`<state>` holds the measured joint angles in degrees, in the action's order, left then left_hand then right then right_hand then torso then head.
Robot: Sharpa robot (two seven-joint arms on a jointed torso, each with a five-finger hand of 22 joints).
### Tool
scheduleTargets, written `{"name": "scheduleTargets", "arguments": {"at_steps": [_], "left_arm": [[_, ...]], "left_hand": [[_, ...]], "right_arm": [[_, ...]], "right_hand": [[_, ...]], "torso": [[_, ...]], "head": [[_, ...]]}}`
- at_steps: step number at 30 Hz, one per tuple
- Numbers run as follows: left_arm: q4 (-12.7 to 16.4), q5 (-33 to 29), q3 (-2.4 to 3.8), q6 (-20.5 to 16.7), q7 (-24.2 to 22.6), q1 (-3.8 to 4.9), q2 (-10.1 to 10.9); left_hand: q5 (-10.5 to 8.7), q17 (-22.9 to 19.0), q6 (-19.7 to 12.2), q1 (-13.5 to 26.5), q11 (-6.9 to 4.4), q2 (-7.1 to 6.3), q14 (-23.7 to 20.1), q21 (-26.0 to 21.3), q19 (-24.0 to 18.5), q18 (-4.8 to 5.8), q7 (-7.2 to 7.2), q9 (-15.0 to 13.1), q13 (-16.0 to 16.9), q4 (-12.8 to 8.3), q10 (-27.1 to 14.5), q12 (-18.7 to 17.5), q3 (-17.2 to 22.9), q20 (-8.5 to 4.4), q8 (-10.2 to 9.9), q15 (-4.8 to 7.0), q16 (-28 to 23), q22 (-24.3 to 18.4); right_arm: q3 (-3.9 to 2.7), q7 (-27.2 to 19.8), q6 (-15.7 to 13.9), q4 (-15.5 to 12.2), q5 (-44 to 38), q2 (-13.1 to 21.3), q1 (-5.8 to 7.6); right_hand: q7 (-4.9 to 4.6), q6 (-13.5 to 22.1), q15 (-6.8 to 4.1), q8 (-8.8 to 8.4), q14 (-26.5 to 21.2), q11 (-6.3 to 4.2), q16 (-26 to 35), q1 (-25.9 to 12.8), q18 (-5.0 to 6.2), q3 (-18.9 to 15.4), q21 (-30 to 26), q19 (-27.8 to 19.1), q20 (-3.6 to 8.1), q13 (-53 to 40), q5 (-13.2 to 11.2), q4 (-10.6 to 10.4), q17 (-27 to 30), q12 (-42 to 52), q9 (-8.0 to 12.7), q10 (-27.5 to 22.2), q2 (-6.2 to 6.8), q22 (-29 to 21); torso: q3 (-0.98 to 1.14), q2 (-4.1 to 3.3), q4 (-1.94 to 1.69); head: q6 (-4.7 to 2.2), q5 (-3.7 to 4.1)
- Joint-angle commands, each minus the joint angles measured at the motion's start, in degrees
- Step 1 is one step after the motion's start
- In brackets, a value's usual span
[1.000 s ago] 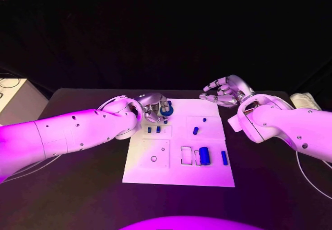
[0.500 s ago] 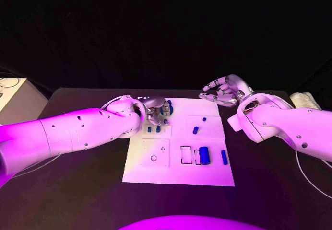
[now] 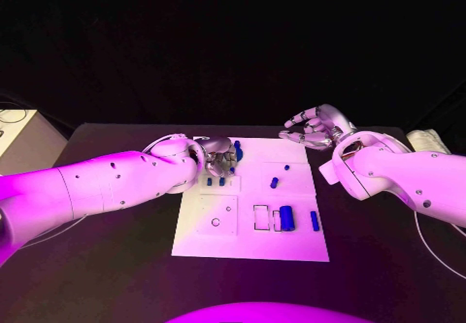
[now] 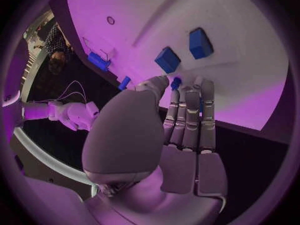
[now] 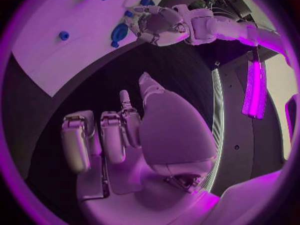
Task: Assemble the parts on the task board
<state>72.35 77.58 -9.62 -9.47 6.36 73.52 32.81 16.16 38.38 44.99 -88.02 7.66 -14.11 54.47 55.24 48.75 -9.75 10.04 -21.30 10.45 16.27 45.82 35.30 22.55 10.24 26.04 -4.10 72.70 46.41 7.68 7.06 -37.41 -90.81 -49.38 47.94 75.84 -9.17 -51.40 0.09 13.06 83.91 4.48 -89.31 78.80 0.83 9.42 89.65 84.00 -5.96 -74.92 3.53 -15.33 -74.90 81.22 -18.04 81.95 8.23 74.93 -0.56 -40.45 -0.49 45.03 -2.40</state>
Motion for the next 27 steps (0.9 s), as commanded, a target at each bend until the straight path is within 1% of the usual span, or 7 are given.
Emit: {"name": "scheduleTargets", "arguments": {"at_steps": [1,7,11,12,21,27], "left_arm": [[-0.2,0.4,0.03,0.5,0.5,0.00,-0.2],[-0.5,0.2,0.04,0.8,0.6,0.00,-0.5],[-0.8,0.0,0.04,1.0,0.7,-0.01,-0.7],[-0.9,-0.1,0.04,1.0,0.7,-0.02,-0.8],[-1.1,-0.5,0.04,1.3,0.6,-0.06,-1.0],[-1.3,-0.5,0.04,1.9,0.7,-0.08,-1.2]], "left_hand": [[-0.06,-0.4,0.8,-0.7,-0.10,0.13,0.5,0.5,0.2,-0.77,-0.06,0.4,-0.5,-0.1,0.7,-0.6,0.9,-0.26,-0.5,0.15,0.5,0.3],[-0.11,-0.7,1.4,-1.1,-0.12,0.36,1.0,1.1,0.1,-0.77,0.03,1.1,-1.4,-0.2,1.6,-1.9,2.6,-0.37,-1.0,0.19,1.3,0.9],[-0.16,0.0,1.2,-1.1,-0.15,0.22,2.0,1.7,0.2,-0.78,0.15,1.5,-1.9,-0.3,2.4,-2.5,3.5,-0.44,-1.6,0.24,2.3,1.3],[-0.15,0.3,1.3,-1.1,-0.13,0.24,2.3,1.8,0.2,-0.77,0.14,1.6,-2.0,-0.3,2.4,-2.6,3.6,-0.44,-1.7,0.23,2.5,1.4],[-0.20,0.3,1.4,-0.9,-0.12,0.00,2.6,2.1,0.2,-0.76,0.14,1.8,-2.2,-0.4,2.6,-3.1,4.0,-0.43,-1.9,0.22,2.9,1.6],[-0.24,0.2,1.4,-0.8,-0.09,-0.17,2.6,2.2,0.2,-0.75,0.10,1.9,-2.3,-0.4,2.7,-3.2,4.0,-0.42,-2.0,0.20,3.0,1.7]], "right_arm": [[-0.01,-0.7,0.7,-0.1,-0.2,0.0,-0.03],[-0.01,-0.7,0.7,-0.1,-0.2,0.0,-0.03],[-0.01,-0.7,0.7,-0.1,-0.2,-0.1,-0.03],[-0.01,-0.7,0.7,-0.1,-0.2,-0.1,-0.03],[-0.01,-0.6,0.7,-0.2,-0.3,0.0,-0.03],[-0.01,-0.6,0.8,-0.2,-0.3,-0.1,-0.03]], "right_hand": [[0.01,0.3,0.11,0.19,5.6,-0.04,0.2,-0.4,-0.67,0.0,-0.2,5.7,-0.18,-6.9,0.1,-0.2,-13.4,-0.4,0.0,-0.3,-0.04,14.7],[0.02,0.3,0.11,0.25,5.6,-0.04,0.2,-0.3,-0.68,0.1,-0.2,5.7,-0.18,-7.0,0.1,-0.2,-13.4,-0.3,0.0,-0.3,-0.10,14.7],[0.02,0.3,0.11,0.25,5.6,-0.04,0.2,-0.3,-0.68,0.1,-0.2,5.7,-0.18,-7.0,0.1,-0.2,-13.4,-0.3,0.0,-0.3,-0.10,14.7],[0.02,0.3,0.11,0.25,5.6,-0.04,0.2,-0.3,-0.68,0.1,-0.2,5.7,-0.18,-7.0,0.1,-0.2,-13.4,-0.3,0.0,-0.3,-0.10,14.7],[0.02,0.3,0.11,0.25,5.6,-0.04,0.2,-0.3,-0.68,0.1,-0.2,5.7,-0.18,-7.0,0.1,-0.2,-13.4,-0.3,0.0,-0.3,-0.10,14.7],[0.02,0.3,0.11,0.25,5.6,-0.04,0.2,-0.3,-0.68,0.1,-0.2,5.7,-0.18,-7.0,0.1,-0.2,-13.4,-0.3,0.0,-0.3,-0.10,14.7]], "torso": [[0.03,0.01,0.01],[0.01,-0.02,0.05],[0.03,-0.03,0.10],[0.03,-0.02,0.07],[0.02,0.03,-0.06],[0.00,0.04,0.03]], "head": [[0.03,0.06],[0.05,0.06],[0.09,0.05],[0.11,0.07],[0.18,0.16],[0.21,0.12]]}}
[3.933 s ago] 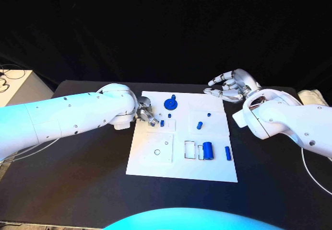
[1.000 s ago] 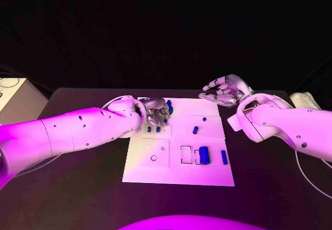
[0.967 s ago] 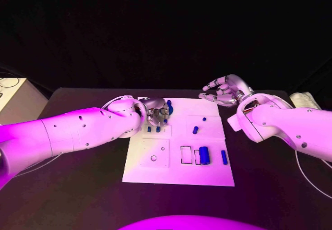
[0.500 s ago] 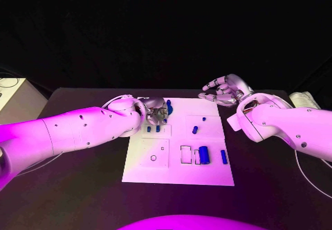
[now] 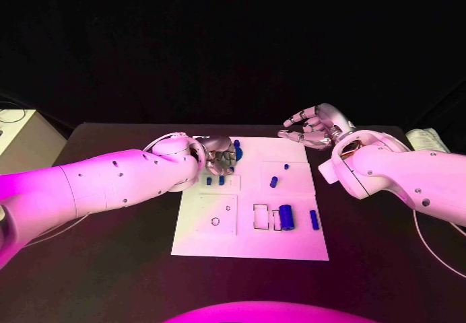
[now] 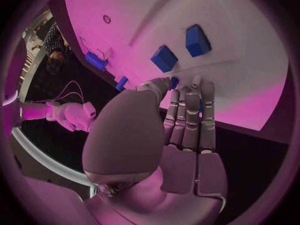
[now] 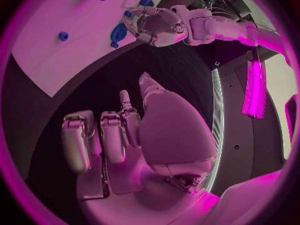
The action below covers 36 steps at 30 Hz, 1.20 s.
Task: Assemble the parts on the task board
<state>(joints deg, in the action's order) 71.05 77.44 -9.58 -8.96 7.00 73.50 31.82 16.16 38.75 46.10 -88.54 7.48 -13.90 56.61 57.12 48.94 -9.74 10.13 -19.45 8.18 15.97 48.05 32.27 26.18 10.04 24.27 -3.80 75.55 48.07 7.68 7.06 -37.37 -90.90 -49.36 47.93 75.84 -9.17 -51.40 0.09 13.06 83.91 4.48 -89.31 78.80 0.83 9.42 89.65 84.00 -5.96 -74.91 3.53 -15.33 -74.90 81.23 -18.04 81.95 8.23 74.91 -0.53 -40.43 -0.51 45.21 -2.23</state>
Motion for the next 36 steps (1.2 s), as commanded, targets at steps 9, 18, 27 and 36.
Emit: {"name": "scheduleTargets", "arguments": {"at_steps": [9,18,27,36], "left_arm": [[-0.1,-0.2,-0.01,3.1,-0.1,-0.13,-0.5],[-0.2,0.5,-0.02,3.6,0.4,-0.22,-0.7],[-0.2,1.4,-0.02,5.0,1.8,-0.23,-0.8],[-0.4,2.5,-0.02,6.2,3.1,-0.22,-0.8]], "left_hand": [[-0.34,1.1,1.7,-0.8,-0.16,-0.34,1.7,1.1,-0.1,-0.77,-0.85,0.2,-0.4,-0.9,1.6,-0.6,1.2,-0.24,0.0,0.07,1.6,0.7],[-0.44,1.8,2.2,-0.7,-0.28,-0.47,2.4,1.6,0.0,-0.73,-1.22,0.4,-0.4,-1.2,2.2,-0.7,1.4,-0.30,-0.2,0.17,2.3,1.2],[-0.51,2.9,3.0,-0.7,-0.53,-0.54,3.3,2.5,0.6,-0.59,-1.34,0.6,-0.3,-1.8,3.1,-0.5,1.7,-0.42,-0.4,0.37,3.2,2.2],[-0.51,3.9,3.6,-1.6,-0.84,-0.04,4.3,3.5,0.8,-0.55,-1.21,0.9,-0.1,-3.3,3.8,-0.3,2.6,-0.74,-1.0,0.70,4.2,3.1]], "right_arm": [[-0.01,-0.6,0.8,-0.1,-0.3,-0.1,-0.03],[-0.01,-0.6,0.8,0.0,-0.3,-0.1,-0.03],[-0.01,-0.6,0.8,0.0,-0.3,-0.1,-0.03],[-0.01,-0.6,0.8,0.0,-0.3,-0.1,-0.03]], "right_hand": [[0.02,0.3,0.11,0.25,5.6,-0.04,0.2,-0.3,-0.68,0.1,-0.2,5.7,-0.18,-7.0,0.1,-0.2,-13.4,-0.3,0.0,-0.3,-0.10,14.7],[0.04,0.3,0.10,0.35,5.6,-0.06,0.2,-0.3,-0.69,0.1,-0.1,5.7,-0.17,-7.0,0.1,-0.3,-13.5,-0.3,0.0,-0.3,-0.14,14.8],[0.04,0.3,0.10,0.37,5.6,-0.06,0.2,-0.3,-0.70,0.1,-0.1,5.8,-0.17,-7.0,0.1,-0.3,-13.4,-0.3,0.0,-0.3,-0.17,14.8],[0.04,0.2,0.09,0.39,5.6,-0.06,0.2,-0.3,-0.68,0.1,-0.2,5.7,-0.17,-7.0,0.1,-0.3,-13.4,-0.2,0.0,-0.2,-0.23,14.7]], "torso": [[-0.04,-0.01,0.00],[-0.01,0.01,0.03],[-0.01,0.01,0.03],[0.00,0.00,0.03]], "head": [[0.24,0.06],[0.39,0.15],[0.49,0.24],[0.50,0.32]]}}
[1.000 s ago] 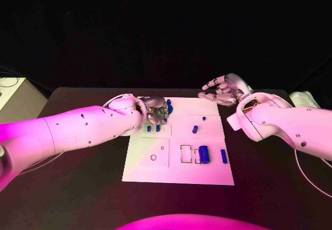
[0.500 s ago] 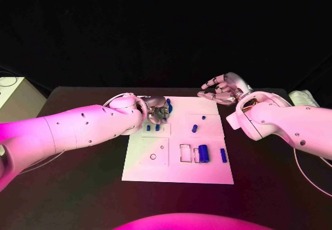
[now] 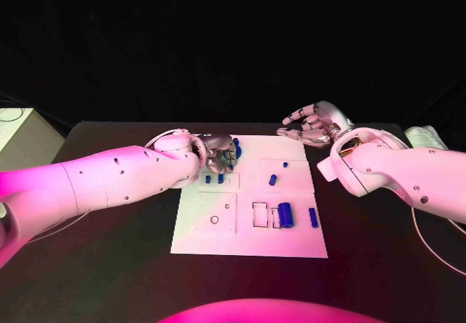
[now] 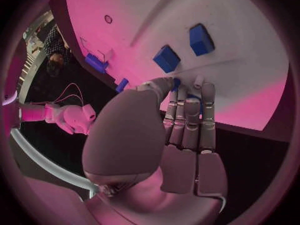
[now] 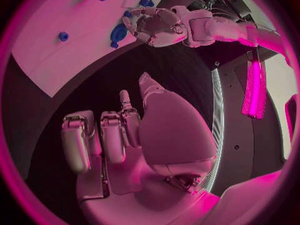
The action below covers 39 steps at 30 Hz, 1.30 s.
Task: Assemble the parts on the task board
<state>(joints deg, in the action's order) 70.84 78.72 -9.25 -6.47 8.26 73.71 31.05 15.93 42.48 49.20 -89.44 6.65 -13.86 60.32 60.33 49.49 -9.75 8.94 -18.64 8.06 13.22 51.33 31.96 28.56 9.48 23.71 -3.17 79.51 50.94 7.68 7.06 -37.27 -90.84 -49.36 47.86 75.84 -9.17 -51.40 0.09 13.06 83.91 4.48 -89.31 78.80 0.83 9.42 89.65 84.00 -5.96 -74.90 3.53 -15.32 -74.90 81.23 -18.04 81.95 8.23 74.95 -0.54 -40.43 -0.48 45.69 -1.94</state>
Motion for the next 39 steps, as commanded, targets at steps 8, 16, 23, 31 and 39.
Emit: {"name": "scheduleTargets", "arguments": {"at_steps": [8,16,23,31,39], "left_arm": [[-0.2,1.4,-0.36,2.0,1.1,-0.43,-0.3],[-0.2,0.9,-0.36,-1.4,-0.7,-0.43,-0.3],[0.2,-0.1,-0.34,-3.5,-1.7,-0.43,0.0],[1.7,-1.2,0.04,-4.3,-2.2,-0.44,1.4],[4.2,-2.8,2.53,-4.0,-2.3,-0.42,4.0]], "left_hand": [[-0.41,2.1,2.9,-1.6,-0.56,0.91,3.2,3.1,0.5,-0.38,0.39,0.4,0.2,-3.9,2.8,-0.1,2.1,-0.96,-0.9,0.70,1.3,2.7],[-0.40,4.2,4.8,-0.3,-1.08,1.23,5.9,5.2,2.7,0.11,0.03,0.2,0.2,-4.8,5.0,-1.1,2.6,-1.32,-1.3,1.18,2.0,5.0],[-0.42,5.1,5.5,1.1,-1.26,1.05,7.0,5.7,3.7,0.33,-0.13,0.0,0.0,-4.8,6.1,-2.5,2.7,-1.46,-1.8,1.33,2.3,5.8],[-0.36,5.0,5.8,1.8,-1.26,0.89,7.2,5.6,3.7,0.32,-0.15,-0.1,-0.1,-4.7,6.4,-3.3,2.7,-1.50,-2.1,1.33,2.4,5.6],[-0.32,4.9,5.8,2.0,-1.25,0.74,7.2,5.4,3.6,0.30,-0.15,-0.1,-0.2,-4.8,6.5,-3.7,2.8,-1.51,-2.3,1.32,2.3,5.5]], "right_arm": [[-0.01,-0.6,0.7,-0.2,-0.3,0.1,-0.03],[-0.01,-0.6,0.7,-0.2,-0.3,0.1,-0.03],[-0.01,-0.6,0.7,-0.2,-0.3,0.1,-0.03],[-0.01,-0.6,0.7,-0.2,-0.3,0.1,-0.03],[-0.01,-0.6,0.6,-0.1,-0.4,0.3,-0.03]], "right_hand": [[0.04,0.2,0.09,0.39,5.6,-0.07,0.2,-0.3,-0.68,0.1,-0.2,5.7,-0.17,-7.0,0.1,-0.3,-13.4,-0.2,0.0,-0.2,-0.23,14.7],[0.04,0.2,0.09,0.39,5.6,-0.07,0.2,-0.3,-0.68,0.1,-0.2,5.7,-0.17,-7.0,0.1,-0.3,-13.4,-0.2,0.0,-0.2,-0.23,14.7],[0.04,0.2,0.09,0.39,5.6,-0.07,0.2,-0.3,-0.68,0.1,-0.2,5.7,-0.17,-7.0,0.1,-0.3,-13.4,-0.2,0.0,-0.2,-0.23,14.7],[0.04,0.2,0.09,0.39,5.6,-0.07,0.2,-0.3,-0.68,0.1,-0.2,5.7,-0.17,-7.0,0.1,-0.3,-13.4,-0.2,0.0,-0.2,-0.23,14.7],[0.06,0.2,0.08,0.46,5.6,-0.08,0.2,-0.4,-0.68,0.1,-0.2,5.7,-0.16,-7.1,0.1,-0.4,-13.4,-0.2,0.0,-0.2,-0.34,14.7]], "torso": [[-0.01,0.00,-0.02],[-0.03,0.02,-0.06],[-0.05,0.01,-0.05],[-0.05,0.05,-0.08],[-0.02,0.11,-0.17]], "head": [[-0.07,0.07],[-0.13,0.12],[-0.33,0.12],[-0.50,0.17],[-0.55,0.20]]}}
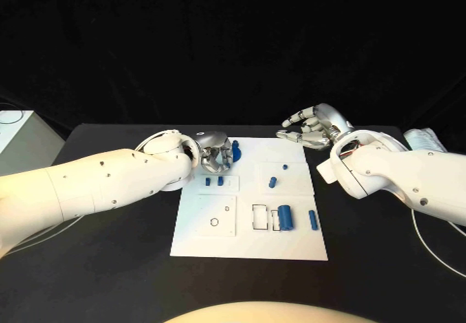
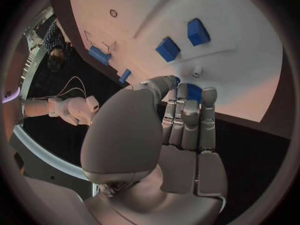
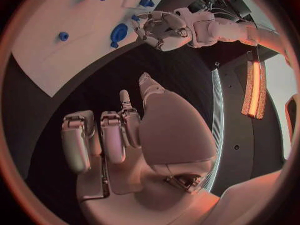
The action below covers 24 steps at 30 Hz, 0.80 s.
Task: Assemble the parts on the task board
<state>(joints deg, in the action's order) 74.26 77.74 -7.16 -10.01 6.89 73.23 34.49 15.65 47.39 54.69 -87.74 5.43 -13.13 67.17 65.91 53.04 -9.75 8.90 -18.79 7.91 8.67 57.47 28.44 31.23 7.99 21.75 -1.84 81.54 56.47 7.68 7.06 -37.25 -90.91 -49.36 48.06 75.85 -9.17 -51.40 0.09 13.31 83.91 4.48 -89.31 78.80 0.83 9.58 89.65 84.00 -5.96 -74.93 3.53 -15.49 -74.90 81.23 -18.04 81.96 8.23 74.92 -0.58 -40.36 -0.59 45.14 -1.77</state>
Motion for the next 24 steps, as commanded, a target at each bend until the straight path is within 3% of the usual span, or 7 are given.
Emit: {"name": "scheduleTargets", "arguments": {"at_steps": [1,5,10,17,24], "left_arm": [[1.2,-2.0,0.78,-0.4,-1.0,0.06,0.9],[2.4,-2.4,1.84,0.1,-1.1,0.07,2.6],[3.3,-2.5,2.43,0.9,-1.1,0.08,4.2],[2.6,-1.9,2.54,2.0,-0.8,0.08,4.9],[1.3,-1.4,2.02,2.5,-0.8,0.04,4.3]], "left_hand": [[-0.04,-0.1,0.3,0.3,-0.02,0.01,0.3,-0.2,0.1,0.30,-0.11,0.0,-0.1,-0.2,0.4,-0.2,0.1,-0.01,-0.4,-0.01,0.3,-0.1],[-0.03,0.0,0.3,0.4,-0.01,-0.04,0.4,-0.2,0.1,0.31,-0.10,0.0,-0.1,-0.2,0.4,-0.3,0.1,-0.01,-0.4,-0.02,0.3,-0.1],[-0.03,0.1,0.4,0.5,0.00,-0.05,0.4,-0.1,0.2,0.34,-0.10,0.0,-0.1,-0.2,0.5,-0.4,0.1,-0.01,-0.5,-0.02,0.3,0.0],[-0.02,0.0,0.5,0.5,-0.01,-0.05,0.4,-0.1,0.2,0.34,-0.12,0.0,-0.1,-0.2,0.5,-0.6,0.2,-0.02,-0.5,-0.03,0.3,0.0],[-0.02,0.0,0.5,0.5,-0.01,-0.05,0.4,-0.1,0.2,0.34,-0.12,0.0,-0.1,-0.2,0.5,-0.6,0.2,-0.02,-0.5,-0.03,0.3,0.0]], "right_arm": [[-0.01,-0.6,0.6,-0.1,-0.4,0.1,-0.03],[-0.01,-0.6,0.6,0.0,-0.4,0.2,-0.03],[-0.01,-0.6,0.6,0.1,-0.4,0.3,-0.03],[-0.01,-0.6,0.6,0.2,-0.4,0.3,-0.04],[-0.01,-0.6,0.6,0.2,-0.6,0.3,-0.04]], "right_hand": [[0.06,0.2,0.08,0.21,5.6,-0.08,0.2,-0.4,-0.68,0.0,-0.2,5.7,-0.16,-7.0,0.1,-0.3,-13.4,-0.2,0.0,-0.2,-0.34,14.7],[0.06,0.2,0.08,0.21,5.6,-0.08,0.2,-0.4,-0.68,0.0,-0.2,5.7,-0.16,-7.0,0.1,-0.3,-13.4,-0.2,0.0,-0.2,-0.34,14.7],[0.06,0.2,0.08,0.21,5.6,-0.08,0.2,-0.4,-0.68,0.0,-0.2,5.7,-0.16,-7.0,0.1,-0.3,-13.4,-0.2,0.0,-0.2,-0.34,14.7],[0.06,0.3,0.07,0.23,5.6,-0.09,0.2,-0.4,-0.66,0.0,-0.3,5.7,-0.15,-7.0,0.1,-0.2,-13.4,-0.3,0.0,-0.3,-0.31,14.7],[0.06,0.3,0.07,0.23,5.6,-0.09,0.2,-0.4,-0.66,0.0,-0.3,5.7,-0.15,-7.0,0.1,-0.2,-13.4,-0.3,0.0,-0.3,-0.31,14.7]], "torso": [[0.02,0.05,-0.06],[0.00,-0.01,-0.08],[0.00,0.05,-0.07],[-0.03,0.01,-0.03],[-0.05,-0.08,0.08]], "head": [[-0.05,0.03],[-0.13,0.04],[-0.20,-0.10],[-0.18,-0.25],[-0.19,-0.46]]}}
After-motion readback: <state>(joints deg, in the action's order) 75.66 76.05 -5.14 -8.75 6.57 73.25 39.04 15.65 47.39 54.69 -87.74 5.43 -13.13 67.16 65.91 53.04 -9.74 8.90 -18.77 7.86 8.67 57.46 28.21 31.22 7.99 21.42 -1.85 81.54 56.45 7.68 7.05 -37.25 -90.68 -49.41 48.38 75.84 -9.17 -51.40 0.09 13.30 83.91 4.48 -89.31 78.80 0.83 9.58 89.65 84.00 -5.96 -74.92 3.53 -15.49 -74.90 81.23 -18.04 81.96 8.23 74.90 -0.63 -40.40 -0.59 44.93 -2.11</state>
